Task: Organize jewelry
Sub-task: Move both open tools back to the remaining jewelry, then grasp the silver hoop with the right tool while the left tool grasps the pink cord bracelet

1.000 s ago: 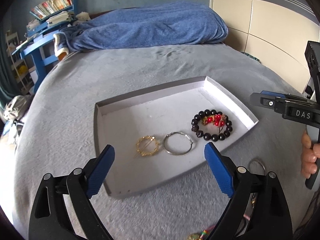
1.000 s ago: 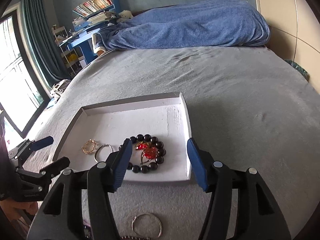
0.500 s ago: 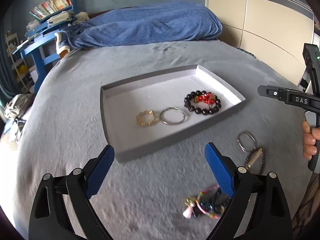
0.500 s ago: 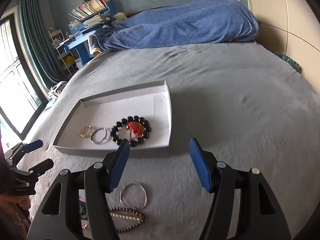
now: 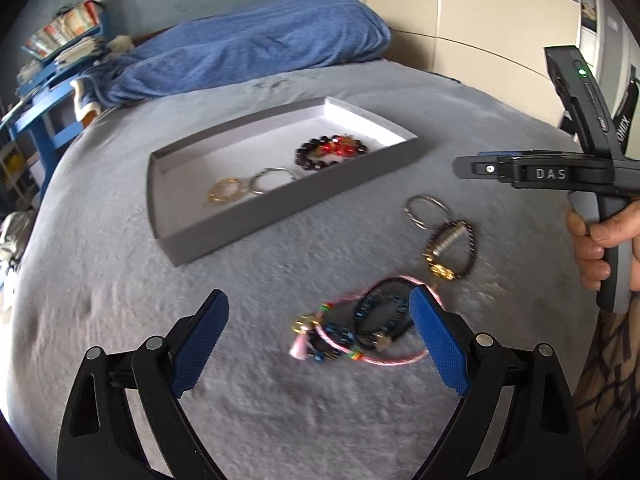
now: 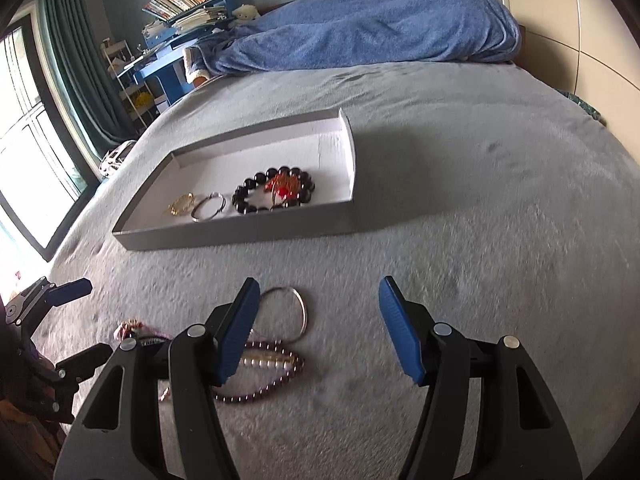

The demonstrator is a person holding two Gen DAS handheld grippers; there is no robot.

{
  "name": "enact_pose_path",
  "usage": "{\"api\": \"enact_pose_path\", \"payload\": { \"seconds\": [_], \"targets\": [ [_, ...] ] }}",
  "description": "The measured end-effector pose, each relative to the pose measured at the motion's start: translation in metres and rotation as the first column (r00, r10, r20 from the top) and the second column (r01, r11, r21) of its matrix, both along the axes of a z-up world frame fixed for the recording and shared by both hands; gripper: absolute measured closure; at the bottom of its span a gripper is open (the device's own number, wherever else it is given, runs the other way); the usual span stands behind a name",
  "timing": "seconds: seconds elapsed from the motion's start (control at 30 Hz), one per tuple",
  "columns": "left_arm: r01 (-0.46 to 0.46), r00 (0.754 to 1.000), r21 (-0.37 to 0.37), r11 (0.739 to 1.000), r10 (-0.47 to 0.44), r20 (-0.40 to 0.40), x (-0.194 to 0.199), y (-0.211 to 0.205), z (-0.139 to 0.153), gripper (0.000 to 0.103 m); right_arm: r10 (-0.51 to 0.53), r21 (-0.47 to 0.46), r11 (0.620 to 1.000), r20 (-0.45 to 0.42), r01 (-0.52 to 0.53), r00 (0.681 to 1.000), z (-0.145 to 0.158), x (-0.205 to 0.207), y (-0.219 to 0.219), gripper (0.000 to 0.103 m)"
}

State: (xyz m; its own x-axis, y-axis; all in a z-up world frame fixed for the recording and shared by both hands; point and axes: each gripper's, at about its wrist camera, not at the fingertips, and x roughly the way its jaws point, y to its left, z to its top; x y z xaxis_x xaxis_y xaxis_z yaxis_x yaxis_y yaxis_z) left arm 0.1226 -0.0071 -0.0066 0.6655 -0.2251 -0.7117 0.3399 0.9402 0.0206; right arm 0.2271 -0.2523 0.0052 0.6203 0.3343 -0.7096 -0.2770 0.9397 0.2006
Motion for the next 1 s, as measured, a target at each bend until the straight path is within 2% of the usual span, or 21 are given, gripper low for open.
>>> {"api": "enact_pose_path", "payload": {
  "seconds": [0.23,0.43,0.63,0.7,0.77,0.87,1.0],
  "targets": [
    [0.033,0.999,0.015,0.999,-0.033,-0.005,-0.004,-0.012,-0.005,0.012,0.001,-0.015,1.0,-0.024,-0.001,1.0,-0.01,-0.001,0.001,0.041],
    [0.025,1.0,0.015,1.0,-0.025,-0.009,-0.001,-0.01,-0.006,0.012,0.058,-0.046,0.997,-0.03,-0.059,0.998,-0.016,0.003,0.026,0.041],
    [0.018,1.0,0.014,1.0,-0.017,-0.015,0.0,-0.004,-0.008,0.012,0.083,-0.091,0.992,-0.064,-0.089,0.994,-0.033,0.016,0.046,0.041],
    [0.029,0.999,0.017,0.999,-0.029,-0.015,0.0,-0.006,-0.008,0.012,0.09,-0.111,0.989,-0.069,-0.097,0.994,-0.039,0.018,0.051,0.045],
    [0.042,0.999,0.022,0.999,-0.042,-0.013,-0.001,-0.009,-0.009,0.012,0.1,-0.119,0.987,-0.06,-0.106,0.993,-0.04,0.017,0.053,0.058],
    [0.067,0.998,0.032,0.997,-0.067,-0.009,-0.002,-0.016,-0.009,0.012,0.099,-0.118,0.988,-0.045,-0.103,0.994,-0.037,0.017,0.049,0.058],
    [0.096,0.995,0.029,0.995,-0.096,-0.01,-0.002,-0.024,-0.009,0.012,0.048,-0.098,0.994,-0.025,-0.05,0.999,-0.03,0.017,0.033,0.058]
  ]
}}
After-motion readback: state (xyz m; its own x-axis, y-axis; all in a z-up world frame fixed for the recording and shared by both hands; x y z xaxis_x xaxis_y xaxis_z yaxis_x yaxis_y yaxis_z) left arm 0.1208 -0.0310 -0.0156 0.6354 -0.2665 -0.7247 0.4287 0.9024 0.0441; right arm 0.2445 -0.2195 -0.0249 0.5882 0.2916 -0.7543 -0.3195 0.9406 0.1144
